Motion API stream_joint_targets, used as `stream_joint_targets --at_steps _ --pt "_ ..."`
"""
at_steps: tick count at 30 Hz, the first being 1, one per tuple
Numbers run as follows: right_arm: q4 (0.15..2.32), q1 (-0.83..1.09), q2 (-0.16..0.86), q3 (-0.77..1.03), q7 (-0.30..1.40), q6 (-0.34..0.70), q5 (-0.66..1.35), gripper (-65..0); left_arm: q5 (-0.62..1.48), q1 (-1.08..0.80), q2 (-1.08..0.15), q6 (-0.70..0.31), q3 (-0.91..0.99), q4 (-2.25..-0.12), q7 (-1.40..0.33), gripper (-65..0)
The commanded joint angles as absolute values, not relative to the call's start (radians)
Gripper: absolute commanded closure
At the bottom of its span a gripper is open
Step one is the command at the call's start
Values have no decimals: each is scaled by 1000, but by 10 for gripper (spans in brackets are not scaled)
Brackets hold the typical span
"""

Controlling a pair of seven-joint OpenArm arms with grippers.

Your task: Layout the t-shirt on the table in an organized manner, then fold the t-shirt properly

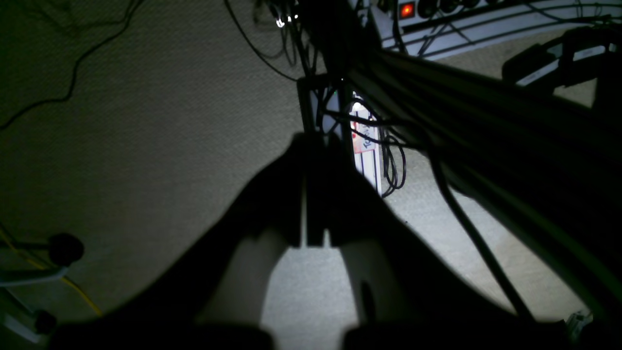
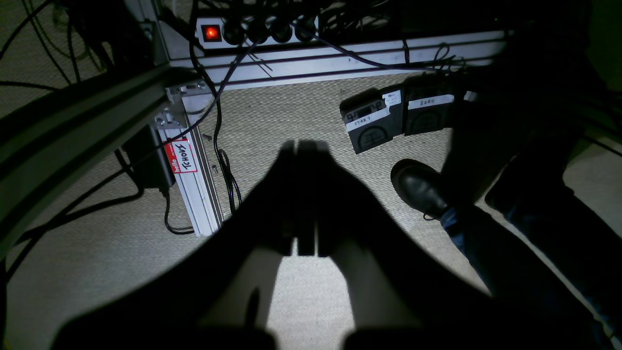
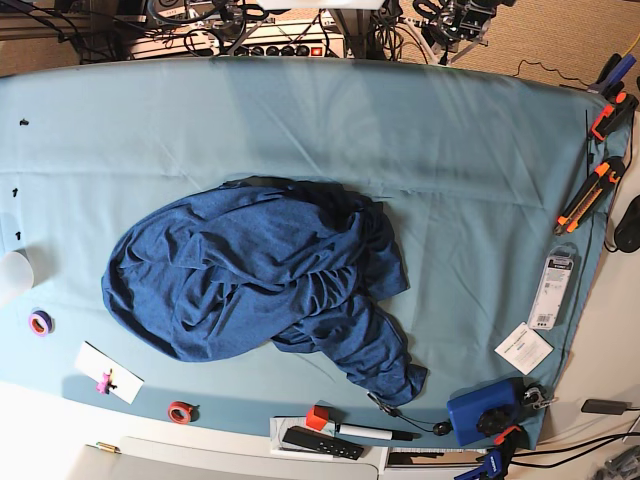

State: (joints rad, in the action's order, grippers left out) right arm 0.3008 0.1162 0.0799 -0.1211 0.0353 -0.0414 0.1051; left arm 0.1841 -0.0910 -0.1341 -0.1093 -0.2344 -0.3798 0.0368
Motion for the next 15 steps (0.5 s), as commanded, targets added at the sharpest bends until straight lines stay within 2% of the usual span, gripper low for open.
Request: stream_joint_targets --at_steps 1,15 --pt "307 117 86 -123 22 -45 107 0 184 -92 -139 -114 -233 -388 49 0" --pt "307 117 86 -123 18 -45 107 0 184 -92 -139 -114 -233 -393 49 0"
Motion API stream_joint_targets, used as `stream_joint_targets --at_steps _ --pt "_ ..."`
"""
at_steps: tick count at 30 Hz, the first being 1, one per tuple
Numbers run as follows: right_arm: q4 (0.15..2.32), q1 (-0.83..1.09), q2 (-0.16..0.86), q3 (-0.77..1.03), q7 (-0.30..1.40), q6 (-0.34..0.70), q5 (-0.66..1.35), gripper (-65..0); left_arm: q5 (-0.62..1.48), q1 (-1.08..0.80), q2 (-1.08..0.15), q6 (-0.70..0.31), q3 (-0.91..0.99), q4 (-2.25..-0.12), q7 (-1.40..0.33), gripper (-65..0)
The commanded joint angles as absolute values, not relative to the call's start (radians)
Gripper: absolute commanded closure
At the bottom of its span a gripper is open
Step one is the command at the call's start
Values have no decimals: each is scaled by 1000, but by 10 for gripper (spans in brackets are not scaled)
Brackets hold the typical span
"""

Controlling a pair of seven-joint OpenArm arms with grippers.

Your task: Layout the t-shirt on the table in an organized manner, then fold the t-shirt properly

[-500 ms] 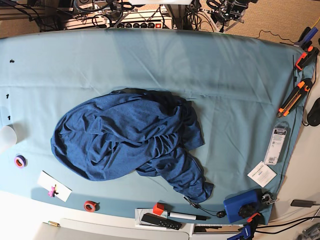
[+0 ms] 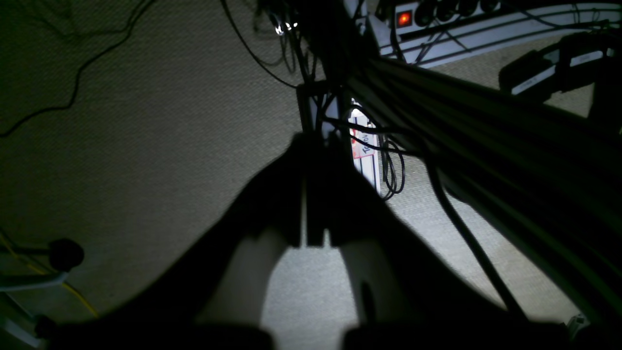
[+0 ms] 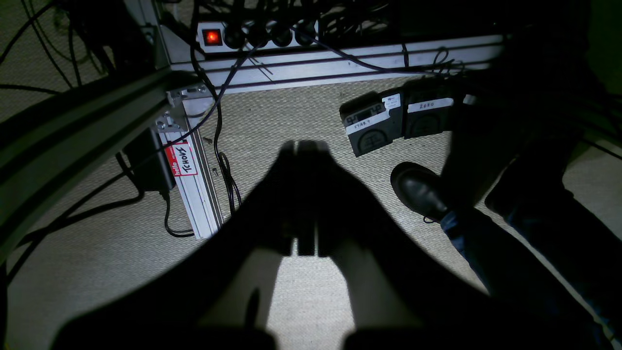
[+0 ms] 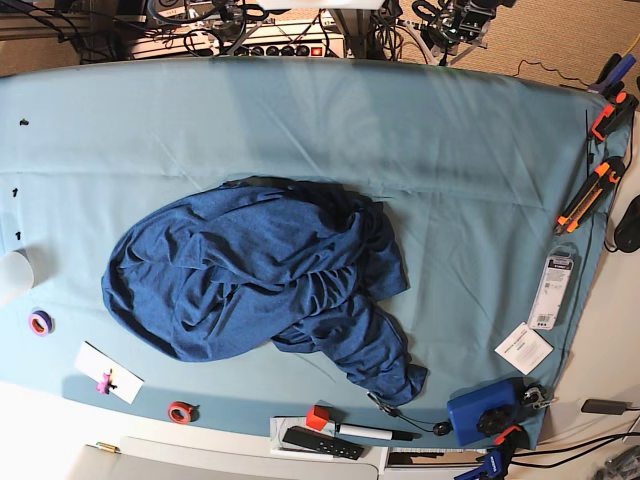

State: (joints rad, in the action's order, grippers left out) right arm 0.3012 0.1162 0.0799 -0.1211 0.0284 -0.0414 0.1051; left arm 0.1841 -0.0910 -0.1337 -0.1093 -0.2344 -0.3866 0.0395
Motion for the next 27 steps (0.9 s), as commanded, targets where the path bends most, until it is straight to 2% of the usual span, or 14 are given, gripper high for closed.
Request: stream_joint_targets --at_steps 1,7,13,20,27 --pt "307 117 86 -123 18 -45 107 0 183 -92 -139 -113 -233 -393 49 0" --pt "309 133 92 -123 -1 -41 104 0 189 -117 -144 -113 -233 -412 42 0" --pt "398 229 117 -123 -36 -35 104 0 196 -233 -173 -74 -233 -575 41 0" --pt "652 405 165 -123 -32 -34 104 0 247 -385 -215 -73 -233 -793 -20 0" --pt "1015 628 226 -123 -14 -35 104 0 319 -582 -300 -191 -233 -1112 -107 0"
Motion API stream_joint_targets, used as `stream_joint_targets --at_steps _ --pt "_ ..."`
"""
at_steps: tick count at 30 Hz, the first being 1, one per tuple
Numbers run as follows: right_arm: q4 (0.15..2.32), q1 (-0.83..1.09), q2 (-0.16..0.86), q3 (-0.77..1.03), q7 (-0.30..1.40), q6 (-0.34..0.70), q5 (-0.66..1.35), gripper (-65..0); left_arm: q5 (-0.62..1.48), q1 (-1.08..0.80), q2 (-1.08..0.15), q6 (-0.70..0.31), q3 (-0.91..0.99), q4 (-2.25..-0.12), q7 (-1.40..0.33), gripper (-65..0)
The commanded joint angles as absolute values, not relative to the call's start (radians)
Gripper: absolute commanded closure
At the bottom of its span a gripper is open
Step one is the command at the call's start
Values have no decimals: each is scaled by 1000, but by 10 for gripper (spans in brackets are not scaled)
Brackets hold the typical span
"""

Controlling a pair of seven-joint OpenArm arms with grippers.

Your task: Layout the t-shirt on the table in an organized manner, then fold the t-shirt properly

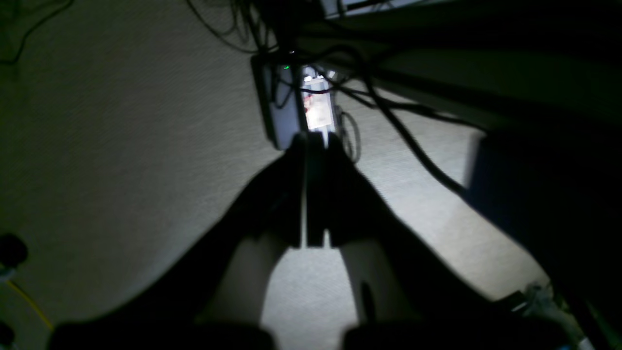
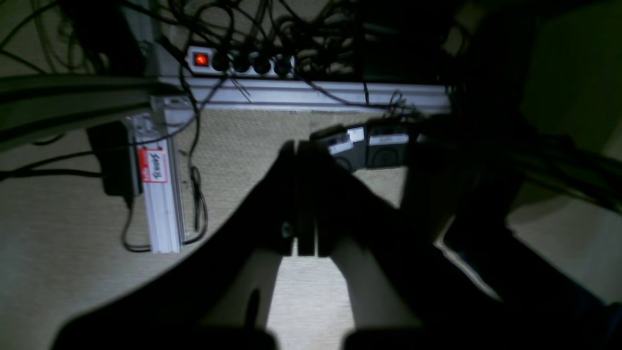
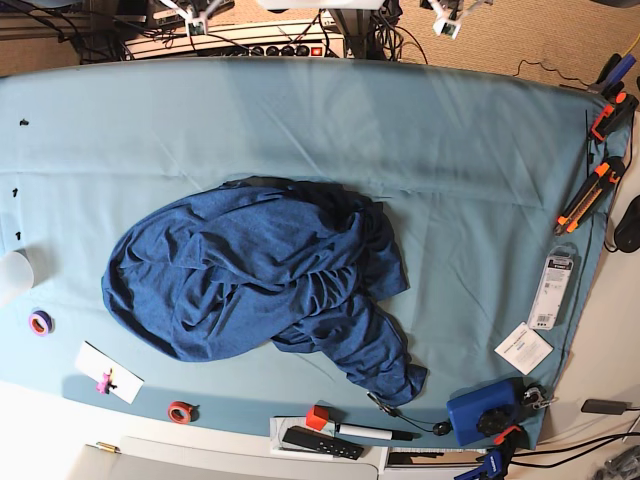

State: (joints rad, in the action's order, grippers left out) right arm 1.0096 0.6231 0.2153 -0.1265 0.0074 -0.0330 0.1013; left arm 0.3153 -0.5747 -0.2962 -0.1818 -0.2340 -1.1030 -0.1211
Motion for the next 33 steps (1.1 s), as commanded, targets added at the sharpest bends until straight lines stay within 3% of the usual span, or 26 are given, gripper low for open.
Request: stream_joint_targets --at_steps 1,7,18,26,30,33 --pt "1072 661 237 -123 -8 -35 104 0 319 -614 -316 -201 -233 -1166 -109 0" --pt "1426 854 312 -122 26 -39 75 0 318 -800 -419 -208 -232 -1512 -117 0" --pt "1970 1081 388 -118 126 -147 -112 0 303 -1062 -599 -217 -231 -2103 -252 0" --pt "2186 1064 388 -18 131 -154 -123 0 200 -1066 -629 -245 -231 -2349 -279 0" --pt "2212 980 387 63 134 -155 -118 0 117 -991 -629 -342 -231 -2356 -281 0" --pt "2212 902 387 110 192 -155 -53 0 111 -938 -628 -323 -231 -2356 -281 0"
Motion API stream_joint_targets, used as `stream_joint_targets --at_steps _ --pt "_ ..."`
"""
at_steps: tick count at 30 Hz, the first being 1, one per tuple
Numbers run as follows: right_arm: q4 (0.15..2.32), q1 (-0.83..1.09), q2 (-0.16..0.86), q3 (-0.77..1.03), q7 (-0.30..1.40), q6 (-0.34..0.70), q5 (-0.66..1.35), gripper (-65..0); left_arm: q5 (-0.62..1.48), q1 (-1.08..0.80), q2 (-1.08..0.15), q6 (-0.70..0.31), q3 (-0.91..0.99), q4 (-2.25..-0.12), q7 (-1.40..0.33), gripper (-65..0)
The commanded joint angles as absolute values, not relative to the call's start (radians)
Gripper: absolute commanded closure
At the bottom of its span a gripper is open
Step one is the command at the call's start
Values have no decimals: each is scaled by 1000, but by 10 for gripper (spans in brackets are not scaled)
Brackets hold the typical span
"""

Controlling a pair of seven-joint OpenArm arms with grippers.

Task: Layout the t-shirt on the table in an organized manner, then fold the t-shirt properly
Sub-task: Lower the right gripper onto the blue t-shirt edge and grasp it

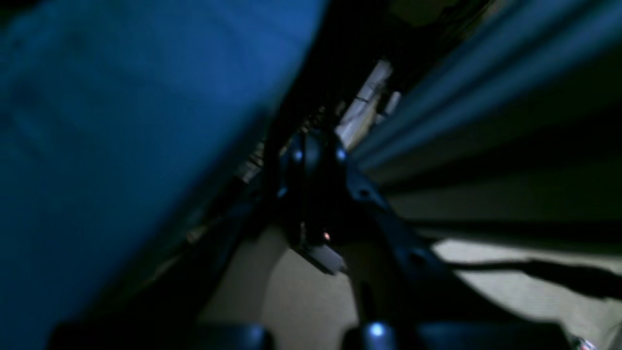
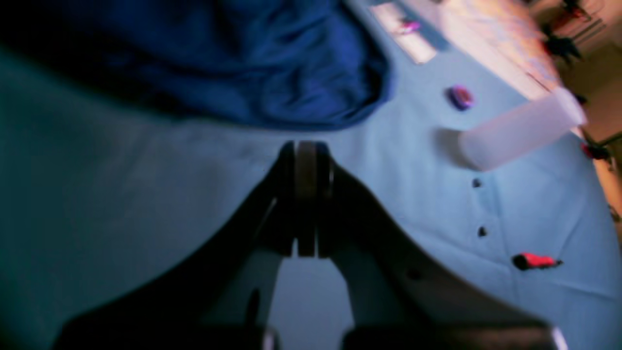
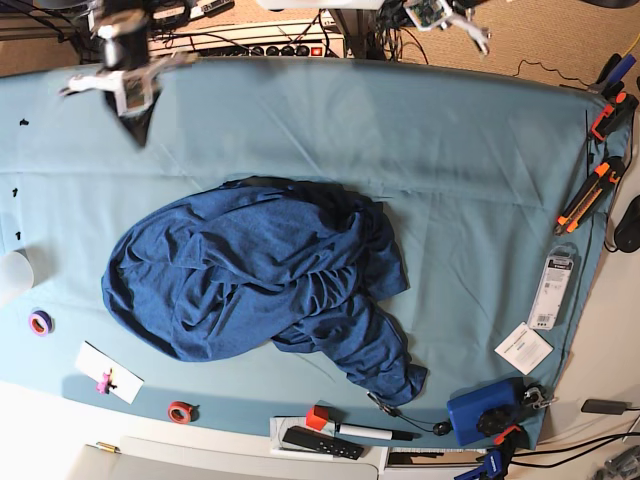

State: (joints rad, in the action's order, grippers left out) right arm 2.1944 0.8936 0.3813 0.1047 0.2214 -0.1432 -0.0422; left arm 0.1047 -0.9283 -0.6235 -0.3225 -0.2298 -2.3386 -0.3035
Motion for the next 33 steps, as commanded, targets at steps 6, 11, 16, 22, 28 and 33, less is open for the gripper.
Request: stream_joint_targets --at_steps 6,11,16,22,28,33 --pt "2212 760 348 138 256 -157 -62 0 111 -819 -628 -172 -231 -2356 -281 0" --pt "2212 657 292 138 290 -157 -217 0 69 -728 -623 -146 -231 -2356 -293 0" --pt "2206 562 259 139 359 -158 -252 -218 9 -662 -614 -145 -231 -2340 -300 0" --pt "1987 420 165 161 368 -204 -208 -337 -1 -589 -596 -146 -231 -2264 -300 -29" --pt "1720 243 85 272 437 -157 -2 -337 7 -537 -577 -138 -231 -2193 -300 -309" --pt "1708 150 29 382 543 -74 244 -337 12 -499 -577 -120 -231 -2171 -316 -309"
